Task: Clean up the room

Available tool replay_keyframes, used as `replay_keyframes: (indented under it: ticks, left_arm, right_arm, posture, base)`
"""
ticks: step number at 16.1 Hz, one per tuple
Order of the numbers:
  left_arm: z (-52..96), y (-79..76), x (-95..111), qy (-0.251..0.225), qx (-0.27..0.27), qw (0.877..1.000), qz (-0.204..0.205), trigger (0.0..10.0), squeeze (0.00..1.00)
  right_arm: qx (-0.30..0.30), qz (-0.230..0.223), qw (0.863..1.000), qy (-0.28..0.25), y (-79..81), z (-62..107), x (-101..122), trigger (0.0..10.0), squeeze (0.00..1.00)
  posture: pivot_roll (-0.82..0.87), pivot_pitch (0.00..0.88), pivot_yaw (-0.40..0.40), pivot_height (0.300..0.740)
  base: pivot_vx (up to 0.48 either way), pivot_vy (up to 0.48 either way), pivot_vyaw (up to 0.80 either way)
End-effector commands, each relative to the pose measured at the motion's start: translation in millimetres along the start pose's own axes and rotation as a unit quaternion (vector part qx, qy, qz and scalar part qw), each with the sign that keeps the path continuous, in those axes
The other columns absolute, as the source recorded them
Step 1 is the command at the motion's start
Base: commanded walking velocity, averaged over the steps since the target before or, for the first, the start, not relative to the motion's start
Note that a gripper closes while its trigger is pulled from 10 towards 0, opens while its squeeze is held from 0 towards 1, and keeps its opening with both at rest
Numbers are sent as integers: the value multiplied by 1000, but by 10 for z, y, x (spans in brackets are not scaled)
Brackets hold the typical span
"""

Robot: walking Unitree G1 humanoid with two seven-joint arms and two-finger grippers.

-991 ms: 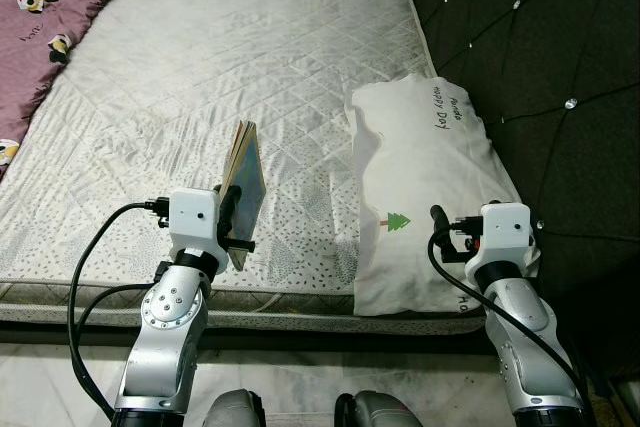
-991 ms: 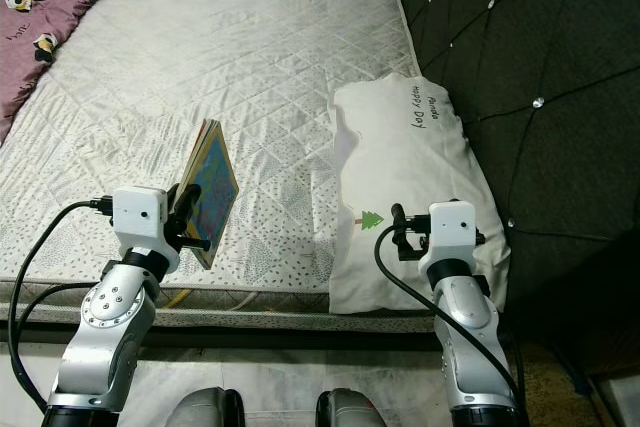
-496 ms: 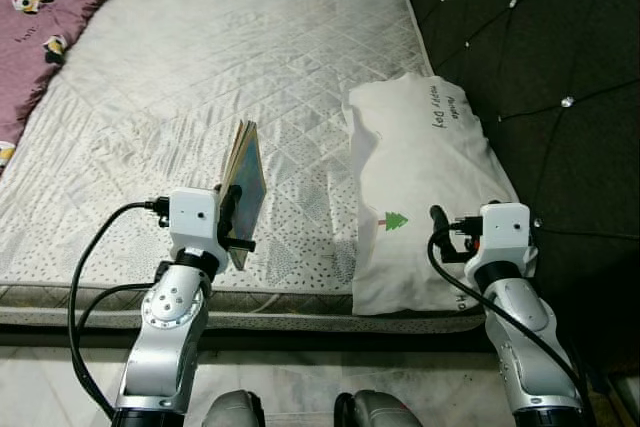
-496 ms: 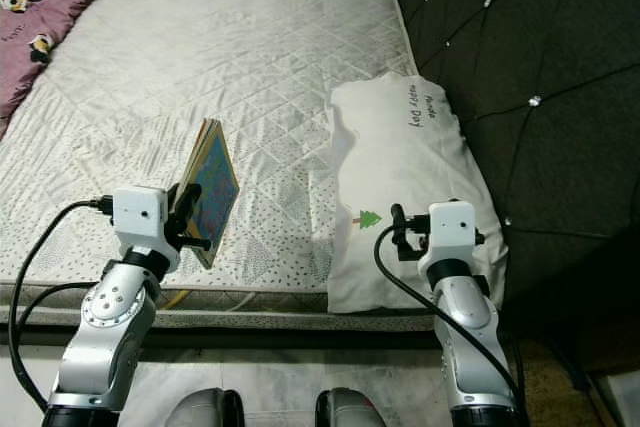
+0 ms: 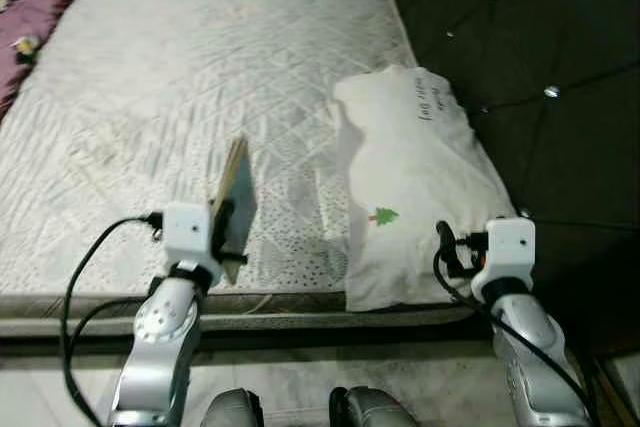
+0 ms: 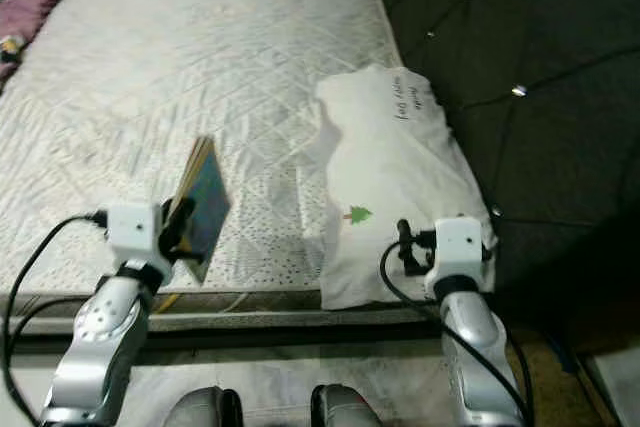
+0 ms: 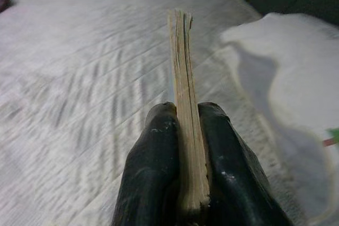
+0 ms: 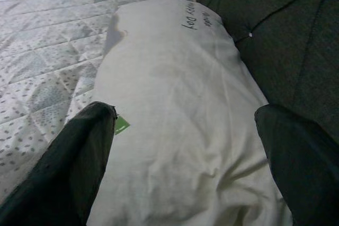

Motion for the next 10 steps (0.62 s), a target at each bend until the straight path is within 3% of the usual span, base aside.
replay_keyframes:
  ticks: [1,10]
  left_arm:
    - [0,34,98,-21,8,1000,2,10000,0]
    - [-69,1,139,-26,2,1000,11,10000,0]
  right_arm:
    - [-1,4,1000,-1,-22,37,7,10000,0]
    - [-8,3,1000,1,-64,71,16,10000,0]
  posture:
    - [-43,85,-6,740]
    - [-54,91,-4,740]
  base:
    - [0,0,0]
    - [0,467,0]
Point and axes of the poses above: a point about 5 cm out from each wrist's last joint towards the gripper, its own z axis pointing back from the gripper into the wrist, its own x axis along the axis of the wrist's last joint, y = z × x, the point moved 1 cm from there along -z, pointing out of the wrist towards the gripper, and after that the axes turned 12 degrees about -z, right-handed, at the moved point
